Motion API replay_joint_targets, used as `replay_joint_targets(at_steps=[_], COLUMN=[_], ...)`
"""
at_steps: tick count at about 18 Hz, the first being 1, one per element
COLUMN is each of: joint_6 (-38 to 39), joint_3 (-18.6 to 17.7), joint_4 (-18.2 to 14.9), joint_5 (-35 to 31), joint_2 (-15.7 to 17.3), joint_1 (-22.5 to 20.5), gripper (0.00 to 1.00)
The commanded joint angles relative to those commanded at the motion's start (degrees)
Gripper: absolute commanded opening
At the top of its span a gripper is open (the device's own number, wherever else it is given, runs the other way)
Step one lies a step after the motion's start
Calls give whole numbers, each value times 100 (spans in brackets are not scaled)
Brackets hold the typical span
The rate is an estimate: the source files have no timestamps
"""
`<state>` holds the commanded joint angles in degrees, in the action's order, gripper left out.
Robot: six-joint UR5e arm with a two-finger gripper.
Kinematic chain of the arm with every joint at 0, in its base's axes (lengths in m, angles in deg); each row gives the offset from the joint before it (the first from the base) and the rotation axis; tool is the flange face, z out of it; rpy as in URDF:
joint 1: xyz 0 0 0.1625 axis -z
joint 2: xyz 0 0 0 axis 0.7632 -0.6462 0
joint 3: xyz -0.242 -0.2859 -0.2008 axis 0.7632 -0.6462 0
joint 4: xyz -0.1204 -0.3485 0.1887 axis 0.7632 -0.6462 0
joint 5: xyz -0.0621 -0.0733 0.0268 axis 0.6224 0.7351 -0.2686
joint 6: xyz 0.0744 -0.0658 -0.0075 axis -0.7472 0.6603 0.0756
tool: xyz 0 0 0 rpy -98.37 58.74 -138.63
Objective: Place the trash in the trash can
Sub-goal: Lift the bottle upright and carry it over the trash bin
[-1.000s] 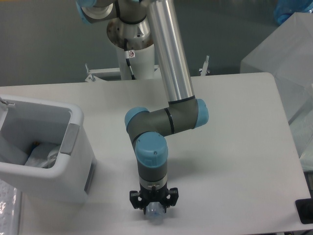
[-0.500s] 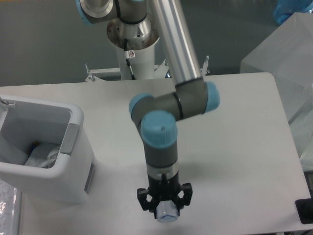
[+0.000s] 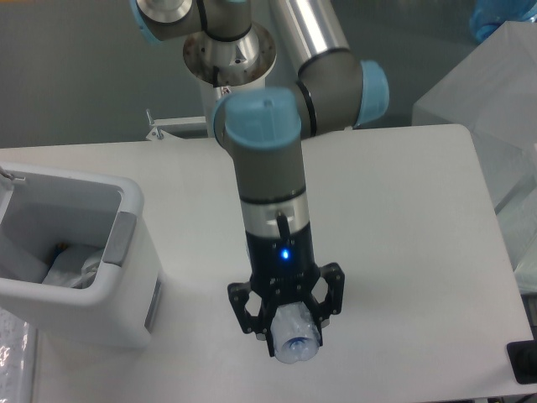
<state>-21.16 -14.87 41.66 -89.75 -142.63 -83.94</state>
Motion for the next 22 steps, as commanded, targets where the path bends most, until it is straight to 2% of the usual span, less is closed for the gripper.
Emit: replay_joint_targets(at_steps=[3,4,11,15,22], joint_6=[-79,-88,-88,-79,-62], joint_3=[54,54,177,159,133], joint_4=[526,589,616,607,607], joint_5=[376,517,844,844,844], joint_2=[17,70,466,632,519], joint_1=[79,140,404,729,1590], gripper=[64,64,64,64,64])
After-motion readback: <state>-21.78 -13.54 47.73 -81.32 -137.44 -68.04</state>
